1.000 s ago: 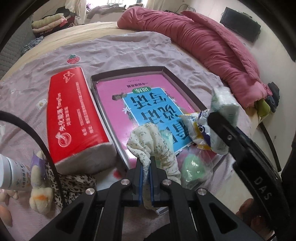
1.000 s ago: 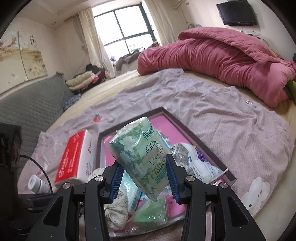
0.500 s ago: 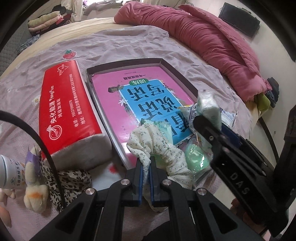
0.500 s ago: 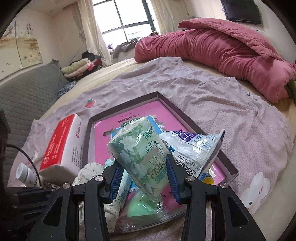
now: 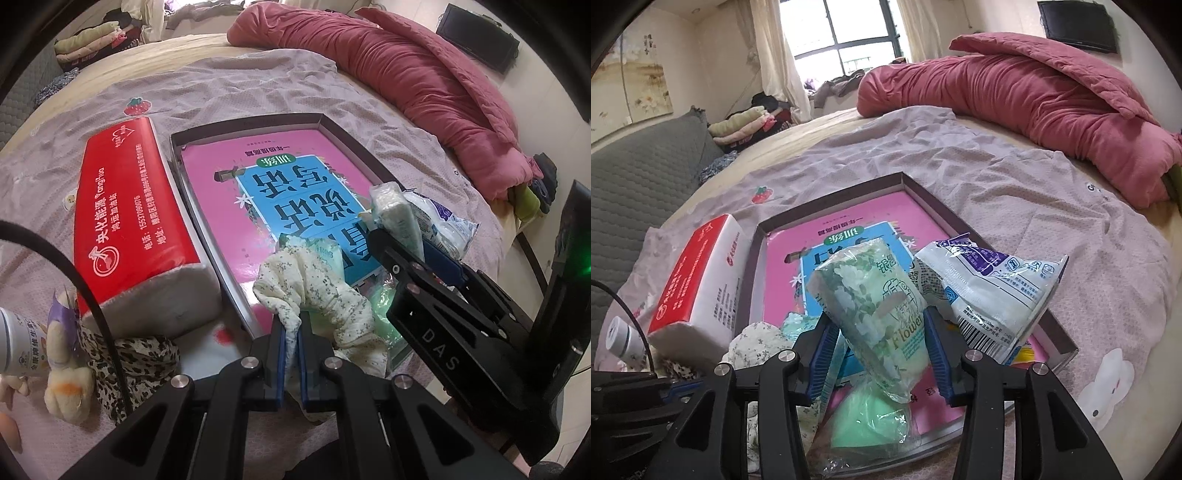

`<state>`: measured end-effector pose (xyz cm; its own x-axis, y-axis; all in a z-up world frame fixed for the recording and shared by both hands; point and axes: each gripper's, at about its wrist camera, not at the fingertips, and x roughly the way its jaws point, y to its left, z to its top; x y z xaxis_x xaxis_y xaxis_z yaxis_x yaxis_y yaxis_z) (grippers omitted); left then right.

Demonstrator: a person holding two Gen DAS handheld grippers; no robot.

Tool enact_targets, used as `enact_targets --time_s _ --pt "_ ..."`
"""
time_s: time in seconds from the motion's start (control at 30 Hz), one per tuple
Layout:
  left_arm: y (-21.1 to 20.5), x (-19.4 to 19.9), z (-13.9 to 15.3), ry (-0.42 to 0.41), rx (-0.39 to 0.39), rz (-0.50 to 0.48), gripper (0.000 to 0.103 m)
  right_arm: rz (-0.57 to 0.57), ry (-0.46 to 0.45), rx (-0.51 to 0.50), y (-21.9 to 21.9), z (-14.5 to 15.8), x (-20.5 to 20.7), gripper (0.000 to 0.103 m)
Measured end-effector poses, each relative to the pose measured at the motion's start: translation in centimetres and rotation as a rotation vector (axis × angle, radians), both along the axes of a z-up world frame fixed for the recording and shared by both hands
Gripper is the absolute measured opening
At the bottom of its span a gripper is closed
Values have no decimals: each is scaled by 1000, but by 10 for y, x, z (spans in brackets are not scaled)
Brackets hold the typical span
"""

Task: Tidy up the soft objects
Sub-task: 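Lower and open the right gripper onto the tray while the left gripper releases the cloth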

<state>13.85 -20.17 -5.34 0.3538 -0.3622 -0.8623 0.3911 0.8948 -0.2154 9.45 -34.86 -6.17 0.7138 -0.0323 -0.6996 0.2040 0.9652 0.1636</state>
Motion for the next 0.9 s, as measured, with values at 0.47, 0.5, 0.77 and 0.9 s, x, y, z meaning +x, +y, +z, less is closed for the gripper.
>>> enact_targets --time_s 0.47,0.5,0.77,0.9 --pt "0 1 -2 5 3 0 6 19 -58 33 1 9 -6 67" --pt "0 1 -2 6 2 0 6 13 -71 31 1 11 -8 68" --pt "-7 6 -4 16 -4 -7 6 -67 -201 8 -9 34 -26 72" --pt "-13 8 -4 13 -4 -15 6 -78 -205 11 -13 36 -27 73"
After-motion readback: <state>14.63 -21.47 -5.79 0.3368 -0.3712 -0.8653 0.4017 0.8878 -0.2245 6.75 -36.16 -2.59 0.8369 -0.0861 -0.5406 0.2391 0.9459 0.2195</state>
